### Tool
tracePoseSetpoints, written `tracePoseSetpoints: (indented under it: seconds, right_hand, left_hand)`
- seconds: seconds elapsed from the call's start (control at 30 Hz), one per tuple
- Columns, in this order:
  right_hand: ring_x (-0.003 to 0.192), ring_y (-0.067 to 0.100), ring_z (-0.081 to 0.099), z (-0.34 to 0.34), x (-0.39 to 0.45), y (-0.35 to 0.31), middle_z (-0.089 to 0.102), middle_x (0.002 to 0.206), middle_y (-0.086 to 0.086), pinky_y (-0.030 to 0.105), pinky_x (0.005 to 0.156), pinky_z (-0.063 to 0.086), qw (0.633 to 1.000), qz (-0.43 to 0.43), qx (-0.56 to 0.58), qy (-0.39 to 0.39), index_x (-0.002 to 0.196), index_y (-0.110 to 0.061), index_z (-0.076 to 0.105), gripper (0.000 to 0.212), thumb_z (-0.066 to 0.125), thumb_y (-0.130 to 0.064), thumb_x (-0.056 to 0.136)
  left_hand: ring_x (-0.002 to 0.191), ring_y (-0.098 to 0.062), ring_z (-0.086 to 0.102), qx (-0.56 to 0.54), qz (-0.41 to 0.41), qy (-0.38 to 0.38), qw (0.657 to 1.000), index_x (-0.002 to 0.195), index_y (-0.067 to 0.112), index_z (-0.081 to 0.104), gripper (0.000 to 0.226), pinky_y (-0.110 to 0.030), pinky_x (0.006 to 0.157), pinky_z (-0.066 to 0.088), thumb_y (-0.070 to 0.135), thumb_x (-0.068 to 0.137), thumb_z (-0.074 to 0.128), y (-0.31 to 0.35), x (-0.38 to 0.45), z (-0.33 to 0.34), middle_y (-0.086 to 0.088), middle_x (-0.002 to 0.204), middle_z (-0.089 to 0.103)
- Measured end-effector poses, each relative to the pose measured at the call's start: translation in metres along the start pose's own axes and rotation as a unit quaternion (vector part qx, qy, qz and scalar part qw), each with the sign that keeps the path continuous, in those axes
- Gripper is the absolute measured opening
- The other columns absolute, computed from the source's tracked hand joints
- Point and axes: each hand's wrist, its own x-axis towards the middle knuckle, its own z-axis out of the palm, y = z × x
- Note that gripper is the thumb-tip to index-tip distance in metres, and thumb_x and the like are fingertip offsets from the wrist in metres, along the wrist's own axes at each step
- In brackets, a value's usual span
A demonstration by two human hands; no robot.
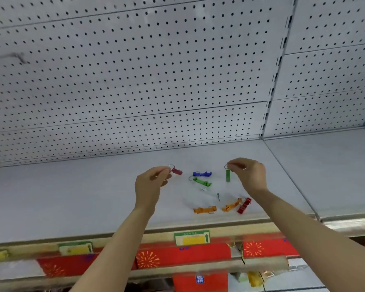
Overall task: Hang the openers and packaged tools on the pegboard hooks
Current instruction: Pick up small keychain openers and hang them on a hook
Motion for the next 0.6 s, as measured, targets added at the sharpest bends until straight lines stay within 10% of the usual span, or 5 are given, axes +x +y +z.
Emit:
tracePoseSetpoints:
  seconds: [0.6]
  right_hand:
    - [0.068, 0.013, 0.069, 0.132, -0.070, -0.278, 0.075, 0.078, 0.005, 0.027, 0.062, 0.052, 0.946, -0.004, 0.322, -0.034, 0.077, -0.008, 0.075, 0.003, 0.074, -0.006, 0.079]
  left_hand:
    - [0.087, -0.016, 0.075, -0.024, 0.119, -0.009, 0.993, 0.093, 0.012, 0.076, 0.014, -0.023, 0.070, 0.059, 0.009, 0.095, 0.063, 0.112, 0.010, -0.202, -0.004, 0.093, 0.077]
